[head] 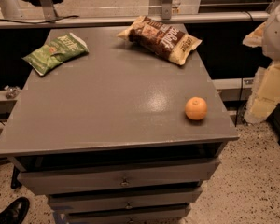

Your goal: Move orange near brown chip bag

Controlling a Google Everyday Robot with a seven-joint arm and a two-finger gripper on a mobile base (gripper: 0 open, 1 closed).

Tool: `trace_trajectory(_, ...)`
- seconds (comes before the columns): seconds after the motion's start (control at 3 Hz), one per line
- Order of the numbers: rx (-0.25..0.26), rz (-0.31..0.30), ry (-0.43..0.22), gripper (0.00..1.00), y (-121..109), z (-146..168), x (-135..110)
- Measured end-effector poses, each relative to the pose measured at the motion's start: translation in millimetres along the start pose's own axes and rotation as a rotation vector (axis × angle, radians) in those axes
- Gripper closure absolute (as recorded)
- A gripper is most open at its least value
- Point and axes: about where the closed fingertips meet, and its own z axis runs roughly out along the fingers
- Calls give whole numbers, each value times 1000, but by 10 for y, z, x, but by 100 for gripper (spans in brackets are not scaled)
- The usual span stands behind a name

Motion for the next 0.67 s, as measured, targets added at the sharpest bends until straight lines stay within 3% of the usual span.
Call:
trace_trajectory(0.33, 0, 0, 0, 0, 0, 0, 0)
trace_trajectory(0.67, -11, 14, -57, 0, 86, 155, -16)
